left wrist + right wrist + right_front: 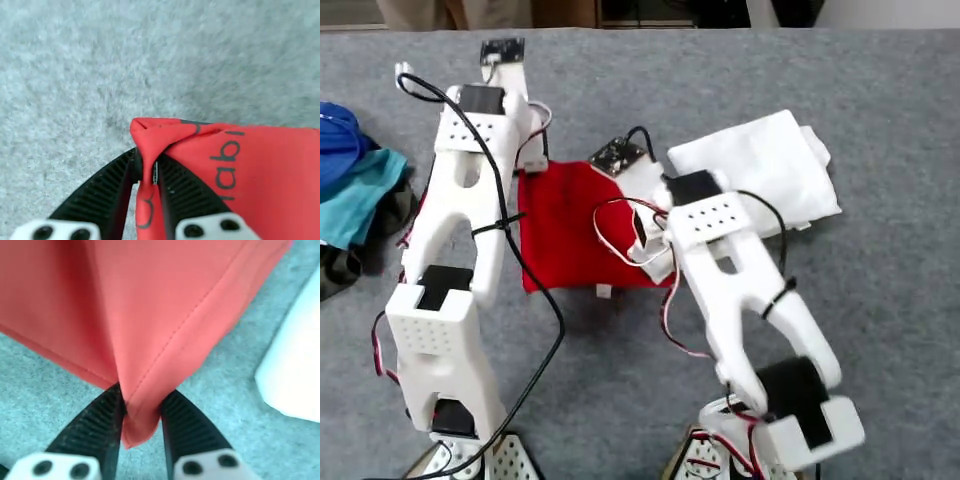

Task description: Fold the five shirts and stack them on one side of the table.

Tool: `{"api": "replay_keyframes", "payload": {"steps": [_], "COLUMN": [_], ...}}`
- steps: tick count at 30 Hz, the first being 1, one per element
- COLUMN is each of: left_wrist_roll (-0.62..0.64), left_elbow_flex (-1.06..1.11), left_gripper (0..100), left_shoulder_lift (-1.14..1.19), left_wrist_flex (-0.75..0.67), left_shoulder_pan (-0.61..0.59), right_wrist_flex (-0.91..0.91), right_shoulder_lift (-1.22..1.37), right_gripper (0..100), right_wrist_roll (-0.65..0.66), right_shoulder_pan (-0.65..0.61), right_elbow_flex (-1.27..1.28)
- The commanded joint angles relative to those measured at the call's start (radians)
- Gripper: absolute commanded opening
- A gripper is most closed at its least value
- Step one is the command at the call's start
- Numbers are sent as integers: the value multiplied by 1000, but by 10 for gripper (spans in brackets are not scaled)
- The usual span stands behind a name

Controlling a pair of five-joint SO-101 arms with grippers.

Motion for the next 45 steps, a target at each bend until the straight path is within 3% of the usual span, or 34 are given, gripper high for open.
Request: {"api": "replay_keyframes", "payload": {"steps": [1,7,14,27,35,45], "left_wrist_roll": [-5,-3,-3,2,209,216], "left_elbow_flex": [-143,-290,-485,-479,-522,-626], "left_gripper": [18,19,20,21,21,21], "left_shoulder_lift": [-10,-8,-5,156,325,476], "left_wrist_flex": [54,97,84,-295,-483,-511], "left_shoulder_pan": [20,63,144,313,342,347], "right_wrist_flex": [34,32,32,-60,-198,-373], "right_shoulder_lift": [-93,-176,-257,-263,-262,-262], "right_gripper": [1,1,1,1,2,2], "right_wrist_roll": [6,6,12,40,46,103], "right_shoulder_pan": [18,64,289,615,668,725], "right_elbow_flex": [-56,-62,-170,-314,-239,-76]}}
